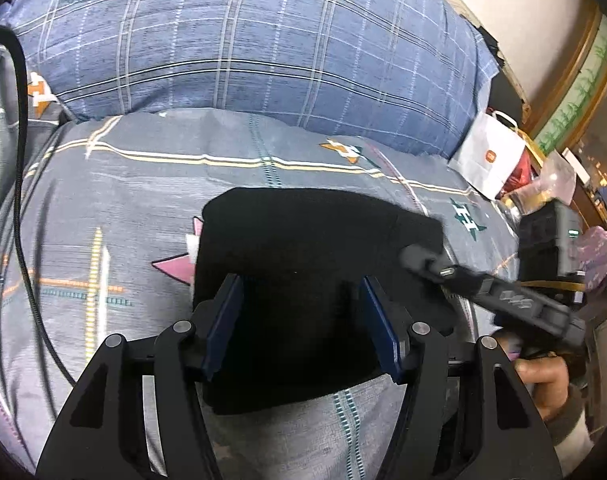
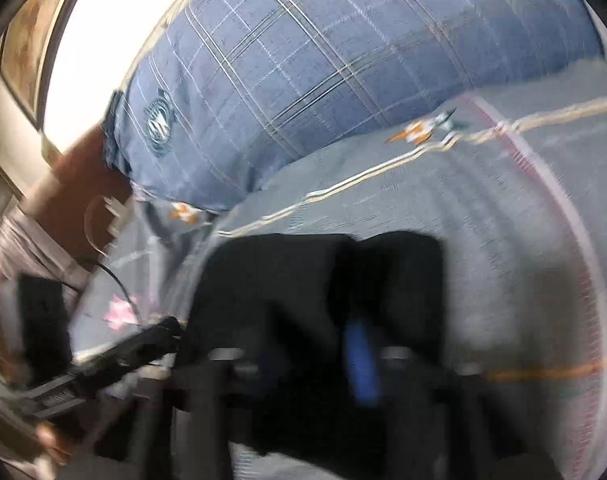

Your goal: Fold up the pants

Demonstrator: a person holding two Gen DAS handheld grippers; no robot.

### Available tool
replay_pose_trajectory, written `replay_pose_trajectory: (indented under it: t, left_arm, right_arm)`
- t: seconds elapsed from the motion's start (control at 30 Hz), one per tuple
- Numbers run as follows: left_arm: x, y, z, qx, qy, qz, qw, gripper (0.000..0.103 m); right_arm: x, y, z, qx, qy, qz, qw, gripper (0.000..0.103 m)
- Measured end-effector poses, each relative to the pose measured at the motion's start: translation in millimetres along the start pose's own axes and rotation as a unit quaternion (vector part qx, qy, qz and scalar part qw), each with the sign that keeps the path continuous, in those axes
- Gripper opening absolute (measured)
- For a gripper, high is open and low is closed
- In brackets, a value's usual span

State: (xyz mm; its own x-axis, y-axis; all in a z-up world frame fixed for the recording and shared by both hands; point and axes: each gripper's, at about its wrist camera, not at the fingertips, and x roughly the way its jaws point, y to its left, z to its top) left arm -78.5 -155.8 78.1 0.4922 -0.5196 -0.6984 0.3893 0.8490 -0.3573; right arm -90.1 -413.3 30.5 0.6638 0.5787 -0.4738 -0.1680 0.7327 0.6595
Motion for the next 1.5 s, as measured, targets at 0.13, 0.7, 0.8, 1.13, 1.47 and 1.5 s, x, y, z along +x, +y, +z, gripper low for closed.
replay_pose_trajectory:
  t: [0.13,0.7,0.8,1.13,1.47,1.5]
  left_arm:
    - [-1,-5,7,0.000,-0.008,-0.007,0.9999,0.060]
    - [20,-27,15,0.041,-0.007,0.047,0.9981,0.064]
    - [29,-28,21,0.039,-0.002,0.056,0.9977,0.064]
    - [62,-22,30,0.038,0.008,0.097,0.9945,0.073]
    - [54,-23,29,0.024,0.012,0.096,0.9950,0.076]
    - [47,-22,27,0.019,0.010,0.091,0.9957,0.076]
  right_arm:
    - [-33,23,10,-0.043,-0.030,0.006,0.999,0.009]
    - [-68,24,15,-0.086,-0.063,-0.143,0.984,0.030]
    - [-56,42,16,-0.105,-0.053,-0.115,0.986,0.030]
    - [13,6,17,-0.094,-0.004,-0.150,0.984,0.030]
    - [-2,22,25,-0.108,0.020,-0.153,0.982,0.030]
    - [-9,27,22,-0.113,0.019,-0.154,0.981,0.030]
